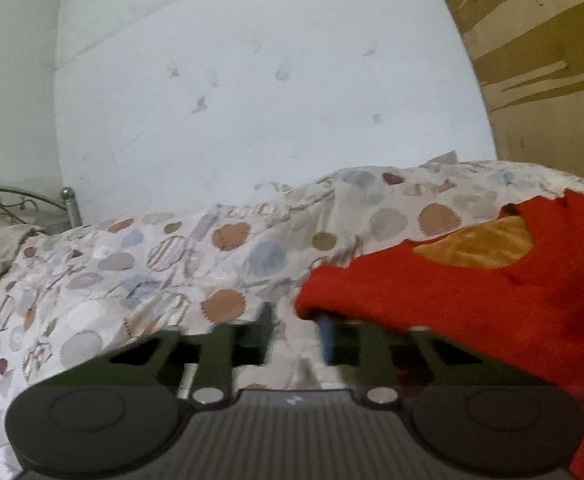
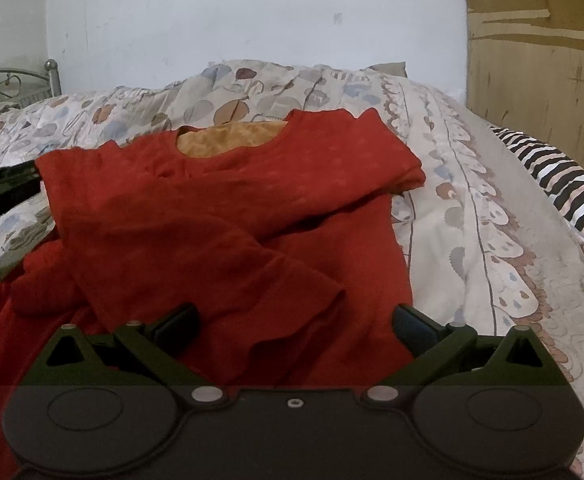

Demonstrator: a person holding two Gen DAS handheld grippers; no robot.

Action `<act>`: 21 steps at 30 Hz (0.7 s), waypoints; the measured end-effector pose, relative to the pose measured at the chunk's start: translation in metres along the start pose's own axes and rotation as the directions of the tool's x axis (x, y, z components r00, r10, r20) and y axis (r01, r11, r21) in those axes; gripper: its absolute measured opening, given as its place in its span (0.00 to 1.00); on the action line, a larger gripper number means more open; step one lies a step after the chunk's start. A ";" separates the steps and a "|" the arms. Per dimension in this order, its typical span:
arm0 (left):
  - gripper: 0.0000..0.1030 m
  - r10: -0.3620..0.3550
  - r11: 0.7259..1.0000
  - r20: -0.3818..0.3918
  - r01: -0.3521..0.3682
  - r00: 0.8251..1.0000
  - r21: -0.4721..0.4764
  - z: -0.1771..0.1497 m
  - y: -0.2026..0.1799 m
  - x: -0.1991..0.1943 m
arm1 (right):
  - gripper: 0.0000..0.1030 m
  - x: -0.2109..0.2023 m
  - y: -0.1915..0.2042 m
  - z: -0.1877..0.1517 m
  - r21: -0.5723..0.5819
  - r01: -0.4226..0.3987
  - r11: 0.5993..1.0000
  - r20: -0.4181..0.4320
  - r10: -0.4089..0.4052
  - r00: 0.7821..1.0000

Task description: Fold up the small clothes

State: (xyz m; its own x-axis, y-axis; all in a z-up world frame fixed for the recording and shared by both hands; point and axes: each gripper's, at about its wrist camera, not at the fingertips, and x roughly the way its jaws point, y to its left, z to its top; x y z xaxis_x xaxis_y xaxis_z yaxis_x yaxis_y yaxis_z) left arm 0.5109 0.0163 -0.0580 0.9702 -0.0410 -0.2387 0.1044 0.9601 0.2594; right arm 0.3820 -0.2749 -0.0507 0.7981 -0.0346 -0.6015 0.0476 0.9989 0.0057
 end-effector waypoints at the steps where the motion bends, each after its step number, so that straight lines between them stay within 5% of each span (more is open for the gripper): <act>1: 0.09 -0.007 1.000 -0.001 0.007 1.000 -0.002 0.001 -0.001 -0.001 | 1.00 0.000 0.000 0.000 0.000 0.000 1.000 0.000 0.000 1.000; 6: 0.04 -0.007 0.993 -0.082 -0.003 0.997 -0.119 -0.003 0.013 0.002 | 1.00 0.000 0.000 0.000 0.001 -0.001 1.000 0.000 0.001 1.000; 9: 0.04 -0.049 0.975 -0.210 0.001 0.976 -0.223 -0.014 0.025 0.017 | 1.00 0.000 0.000 0.000 0.001 -0.002 1.000 0.000 0.002 1.000; 15: 0.02 -0.099 0.937 -0.309 -0.016 0.946 -0.349 -0.025 0.033 0.025 | 1.00 0.000 0.001 0.000 -0.001 -0.001 1.000 -0.001 0.001 1.000; 21: 0.03 -0.110 0.950 -0.328 0.002 0.938 -0.313 -0.028 0.030 0.022 | 1.00 0.000 0.001 0.000 0.000 -0.002 1.000 -0.001 0.002 1.000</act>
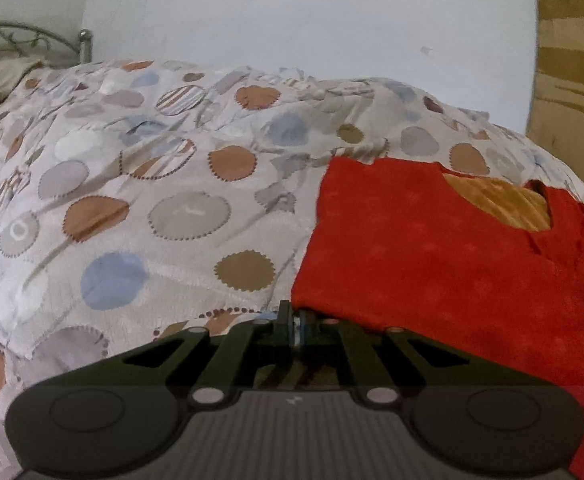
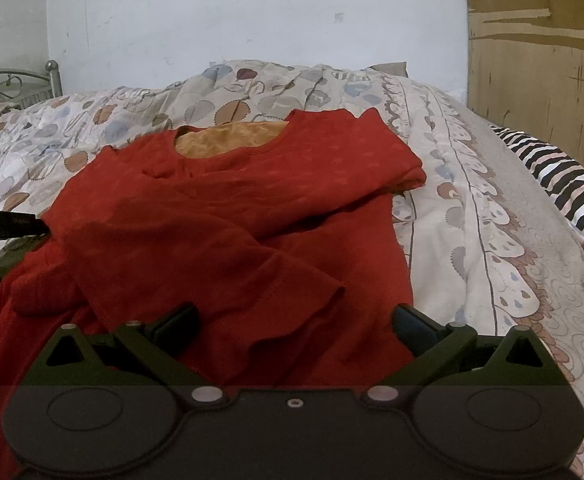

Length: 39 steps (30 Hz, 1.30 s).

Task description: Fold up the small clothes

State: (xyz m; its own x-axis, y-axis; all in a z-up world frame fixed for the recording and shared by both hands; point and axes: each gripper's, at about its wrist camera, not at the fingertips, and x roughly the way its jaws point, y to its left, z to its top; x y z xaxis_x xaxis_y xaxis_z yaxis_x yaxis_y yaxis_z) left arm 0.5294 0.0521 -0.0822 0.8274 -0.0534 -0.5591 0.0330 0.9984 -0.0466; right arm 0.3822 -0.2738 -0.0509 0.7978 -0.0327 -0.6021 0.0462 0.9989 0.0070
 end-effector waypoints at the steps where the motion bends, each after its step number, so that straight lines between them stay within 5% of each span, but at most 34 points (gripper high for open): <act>1: 0.04 0.004 1.000 -0.009 -0.004 1.000 0.000 -0.001 0.001 -0.003 | 1.00 0.000 0.000 0.000 -0.001 0.001 1.000 0.000 -0.001 1.000; 3: 0.12 -0.007 1.000 -0.016 0.007 1.000 -0.002 -0.002 0.004 -0.013 | 1.00 0.000 0.000 0.000 -0.001 0.001 1.000 0.000 -0.001 1.000; 7: 0.59 -0.001 1.000 0.021 0.000 1.000 0.013 -0.013 0.008 -0.051 | 1.00 -0.001 -0.001 0.000 0.003 -0.003 1.000 0.003 0.003 1.000; 10: 0.67 -0.026 1.000 0.046 0.026 0.999 -0.002 -0.025 0.012 -0.085 | 1.00 -0.004 -0.003 -0.001 0.018 -0.021 1.000 0.019 0.020 1.000; 14: 0.90 -0.095 0.993 0.051 0.098 0.994 -0.060 -0.041 0.018 -0.125 | 1.00 -0.020 -0.017 -0.001 0.097 -0.076 0.992 0.055 0.071 0.996; 18: 0.94 -0.244 0.964 0.000 0.242 0.970 -0.108 -0.057 0.024 -0.150 | 1.00 -0.047 -0.040 -0.008 0.182 -0.065 0.981 0.081 0.051 0.995; 21: 0.85 -0.345 0.931 -0.064 0.333 0.936 -0.147 -0.068 0.025 -0.152 | 0.99 -0.059 -0.056 -0.018 0.204 -0.027 0.979 0.056 0.015 0.998; 23: 0.71 -0.371 0.923 -0.124 0.351 0.920 -0.156 -0.073 0.021 -0.148 | 0.98 -0.063 -0.067 -0.022 0.237 -0.043 0.971 0.044 0.033 0.998; 29: 0.44 -0.393 0.903 -0.210 0.333 0.895 -0.270 -0.082 0.024 -0.135 | 0.72 -0.045 -0.072 -0.005 0.167 -0.059 0.984 -0.027 0.065 0.998; 31: 0.11 -0.404 0.900 -0.221 0.342 0.888 -0.270 -0.080 0.022 -0.137 | 0.54 -0.036 -0.071 0.001 0.154 -0.074 0.985 -0.041 0.082 0.996; 36: 0.06 -0.310 0.940 -0.191 0.270 0.931 -0.210 -0.072 0.011 -0.164 | 0.10 -0.037 -0.072 0.004 0.164 -0.049 0.985 -0.059 0.060 0.996; 39: 0.05 -0.248 0.940 -0.183 0.191 0.951 -0.283 -0.068 0.025 -0.180 | 0.01 -0.061 -0.079 0.002 0.182 -0.012 0.983 -0.027 0.017 1.000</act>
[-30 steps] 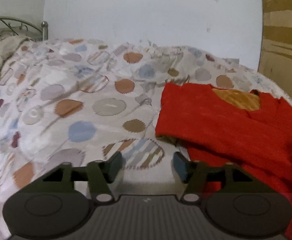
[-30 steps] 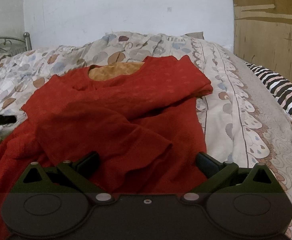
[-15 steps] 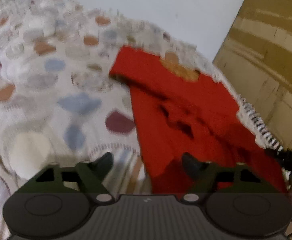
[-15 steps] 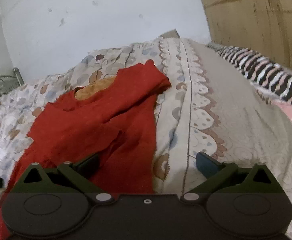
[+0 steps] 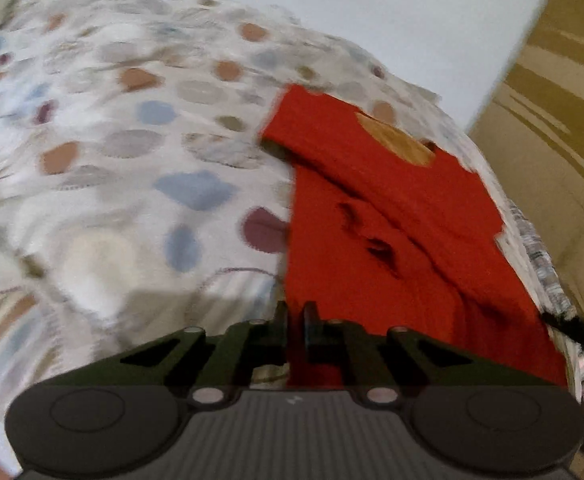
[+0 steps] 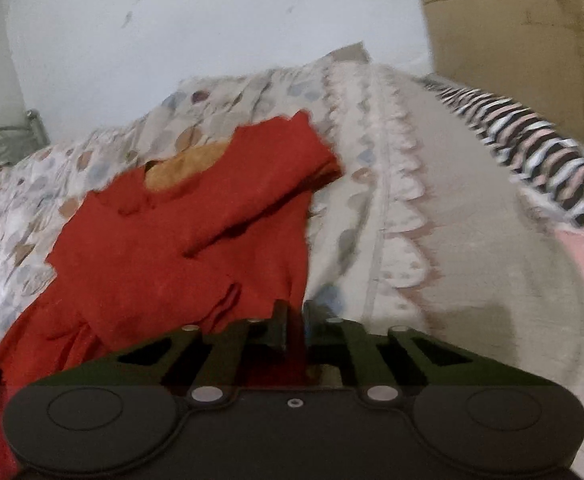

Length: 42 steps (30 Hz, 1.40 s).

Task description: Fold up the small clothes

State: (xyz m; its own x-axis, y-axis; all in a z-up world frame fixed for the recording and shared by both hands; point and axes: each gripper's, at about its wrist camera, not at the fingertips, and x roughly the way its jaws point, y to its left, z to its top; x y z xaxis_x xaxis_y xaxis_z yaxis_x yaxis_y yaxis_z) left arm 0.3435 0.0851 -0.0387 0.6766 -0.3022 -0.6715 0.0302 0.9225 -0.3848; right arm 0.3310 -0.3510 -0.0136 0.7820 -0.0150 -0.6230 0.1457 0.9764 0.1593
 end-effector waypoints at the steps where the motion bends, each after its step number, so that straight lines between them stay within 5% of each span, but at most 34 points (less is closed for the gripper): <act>1: 0.05 0.009 0.999 0.004 -0.009 1.000 -0.038 -0.001 0.006 -0.003 | 0.00 -0.008 -0.001 -0.003 -0.017 0.026 1.000 0.006 -0.026 1.000; 4: 0.05 0.015 0.994 -0.028 -0.017 0.999 -0.106 -0.008 0.018 0.010 | 0.00 -0.009 -0.009 -0.017 -0.076 0.137 0.988 -0.018 -0.139 0.990; 8: 0.12 -0.019 0.991 -0.022 0.016 1.000 -0.129 -0.012 0.017 0.011 | 0.00 -0.025 -0.029 -0.025 0.021 0.043 0.999 0.004 -0.043 0.999; 9: 0.14 -0.031 0.992 -0.022 0.028 0.999 -0.125 -0.014 0.018 0.011 | 0.12 -0.032 -0.030 -0.026 0.021 0.025 0.999 0.018 -0.026 0.999; 14: 0.62 -0.114 0.992 -0.044 0.111 0.992 -0.064 -0.029 0.023 0.000 | 0.43 -0.060 -0.034 -0.039 0.058 -0.141 0.988 0.047 0.138 0.989; 15: 0.64 -0.134 0.990 -0.051 0.132 0.990 -0.047 -0.032 0.025 -0.004 | 0.49 -0.064 -0.033 -0.044 0.064 -0.177 0.982 0.035 0.175 0.984; 18: 0.61 -0.132 0.991 -0.109 0.135 0.985 0.019 -0.042 0.026 -0.005 | 0.58 -0.065 -0.022 -0.055 0.053 -0.222 0.974 0.001 0.222 0.975; 19: 0.47 -0.112 0.992 -0.131 0.119 0.985 0.044 -0.044 0.025 -0.004 | 0.55 -0.064 -0.017 -0.057 0.041 -0.212 0.976 -0.004 0.212 0.977; 20: 0.25 -0.102 0.992 -0.144 0.111 0.984 0.058 -0.046 0.024 -0.005 | 0.48 -0.063 -0.012 -0.060 0.028 -0.201 0.979 -0.010 0.202 0.979; 21: 0.17 -0.109 0.991 -0.149 0.119 0.983 0.059 -0.047 0.023 -0.006 | 0.20 -0.063 -0.005 -0.061 0.004 -0.195 0.981 -0.014 0.195 0.981; 22: 0.10 -0.122 0.991 -0.137 0.129 0.983 0.046 -0.047 0.021 -0.011 | 0.11 -0.063 0.001 -0.061 -0.023 -0.186 0.982 -0.015 0.185 0.983; 32: 0.04 -0.056 0.998 -0.054 0.055 0.997 -0.013 -0.039 0.007 -0.090 | 0.03 -0.140 0.001 -0.057 -0.079 -0.117 0.990 -0.005 0.117 0.993; 36: 0.04 -0.001 1.000 -0.100 0.003 0.995 0.022 -0.055 0.013 -0.082 | 0.03 -0.142 0.003 -0.075 -0.137 -0.085 0.987 -0.058 0.077 0.995; 42: 0.09 -0.052 0.998 -0.104 0.049 0.993 -0.031 -0.064 0.022 -0.080 | 0.04 -0.128 -0.011 -0.091 -0.037 -0.105 0.994 -0.096 0.101 0.990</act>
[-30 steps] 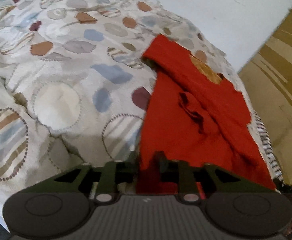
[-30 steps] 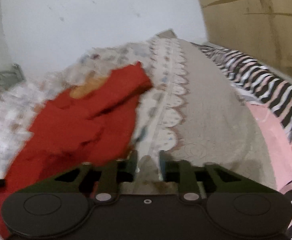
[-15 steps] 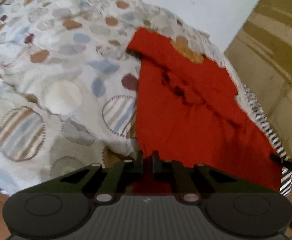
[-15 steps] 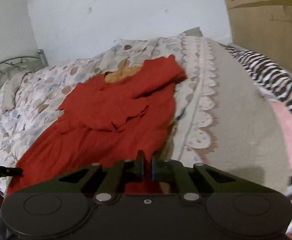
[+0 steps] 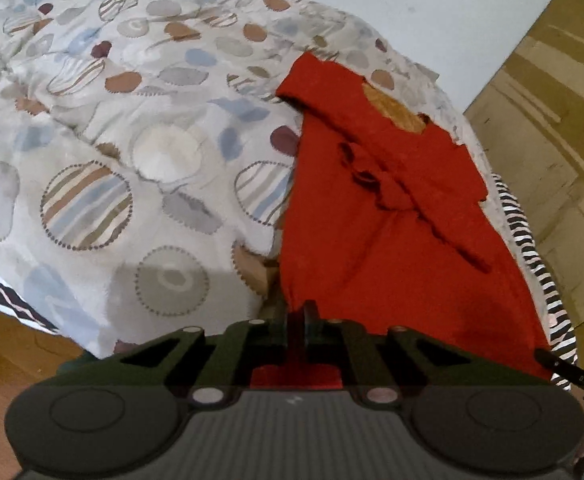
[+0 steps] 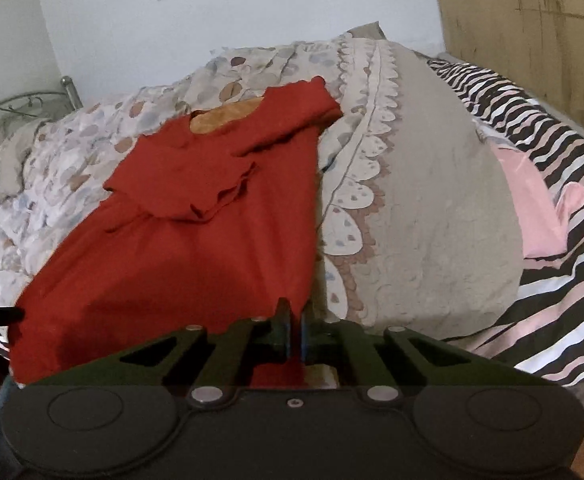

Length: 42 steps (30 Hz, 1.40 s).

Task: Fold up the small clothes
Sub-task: 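Grasp the shirt hem with the right gripper and lift it toward the collar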

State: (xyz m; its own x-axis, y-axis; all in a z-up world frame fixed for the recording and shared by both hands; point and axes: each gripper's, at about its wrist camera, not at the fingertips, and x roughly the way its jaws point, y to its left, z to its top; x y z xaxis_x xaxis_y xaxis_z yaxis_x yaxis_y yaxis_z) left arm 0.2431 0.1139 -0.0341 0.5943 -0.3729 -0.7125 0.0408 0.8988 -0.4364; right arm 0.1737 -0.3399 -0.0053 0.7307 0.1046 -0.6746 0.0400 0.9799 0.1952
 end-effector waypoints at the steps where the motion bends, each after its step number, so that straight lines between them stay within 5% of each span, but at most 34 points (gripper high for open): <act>1: 0.09 0.000 1.000 -0.007 0.000 1.000 0.002 0.000 0.001 0.000 | 0.05 -0.001 -0.001 0.000 -0.003 -0.012 1.000 0.000 0.012 1.000; 3: 0.12 0.025 1.000 -0.017 -0.025 1.000 -0.016 -0.002 0.006 0.001 | 0.11 -0.004 -0.003 -0.003 -0.004 -0.018 1.000 -0.001 0.018 1.000; 8: 0.55 -0.043 0.997 -0.001 0.043 0.999 -0.059 -0.013 0.020 -0.002 | 0.22 -0.008 -0.010 -0.015 0.028 -0.008 1.000 -0.004 0.009 1.000; 12: 0.64 -0.143 0.989 -0.036 0.141 0.989 -0.042 -0.021 0.016 0.001 | 0.32 -0.008 -0.011 -0.024 0.072 -0.075 0.995 -0.019 0.077 0.997; 13: 0.63 -0.156 0.987 -0.038 0.155 0.987 -0.029 -0.023 0.014 0.001 | 0.33 -0.007 -0.012 -0.026 0.095 -0.110 0.989 -0.029 0.113 0.993; 15: 0.30 -0.151 0.987 -0.051 0.153 0.987 0.041 -0.025 0.005 -0.002 | 0.33 -0.007 -0.015 -0.029 0.137 -0.162 0.977 -0.044 0.169 0.985; 16: 0.09 -0.121 0.990 -0.068 0.126 0.990 0.067 -0.025 0.001 -0.004 | 0.22 -0.009 -0.015 -0.031 0.141 -0.163 0.977 -0.048 0.171 0.984; 17: 0.08 -0.078 0.994 -0.083 0.084 0.993 0.072 -0.025 -0.001 -0.005 | 0.12 -0.012 -0.015 -0.030 0.132 -0.158 0.979 -0.050 0.166 0.985; 19: 0.07 -0.032 0.997 -0.087 0.037 0.996 0.061 -0.021 -0.004 -0.017 | 0.08 -0.022 -0.014 -0.026 0.117 -0.176 0.977 -0.048 0.182 0.982; 23: 0.06 -0.123 0.992 -0.028 0.122 0.992 -0.011 -0.006 -0.003 -0.053 | 0.05 -0.051 -0.014 -0.009 0.112 -0.239 0.965 0.021 0.238 0.971; 27: 0.06 -0.145 0.987 -0.052 0.140 0.988 -0.080 0.011 0.003 -0.054 | 0.06 -0.046 -0.005 -0.005 0.004 -0.145 0.989 -0.013 0.145 0.989; 29: 0.06 -0.177 0.981 -0.054 0.171 0.983 -0.096 0.018 0.000 -0.055 | 0.11 -0.035 0.006 -0.009 -0.063 -0.102 0.993 -0.055 0.099 0.994; 32: 0.06 -0.178 0.983 -0.026 0.177 0.984 -0.053 0.024 -0.013 -0.059 | 0.38 -0.028 0.029 -0.020 -0.200 -0.046 0.979 -0.044 0.038 0.998; 35: 0.06 -0.198 0.980 -0.016 0.198 0.980 -0.035 0.032 -0.025 -0.063 | 0.67 -0.025 0.054 -0.030 -0.316 -0.066 0.947 -0.009 0.066 0.998; 39: 0.06 -0.213 0.977 -0.011 0.212 0.977 -0.017 0.042 -0.039 -0.069 | 0.81 -0.026 0.103 -0.040 -0.525 -0.101 0.845 0.047 0.147 0.988; 42: 0.06 -0.241 0.970 -0.006 0.241 0.971 -0.030 0.053 -0.049 -0.071 | 0.90 -0.026 0.140 -0.050 -0.662 -0.175 0.729 0.045 0.272 0.961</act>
State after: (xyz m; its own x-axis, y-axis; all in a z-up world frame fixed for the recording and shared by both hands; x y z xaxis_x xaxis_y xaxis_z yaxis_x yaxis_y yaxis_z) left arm 0.2410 0.1084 0.0670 0.5625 -0.5798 -0.5895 0.1584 0.7753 -0.6114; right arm 0.1263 -0.1972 0.0041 0.7442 0.3595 -0.5630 -0.5497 0.8084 -0.2105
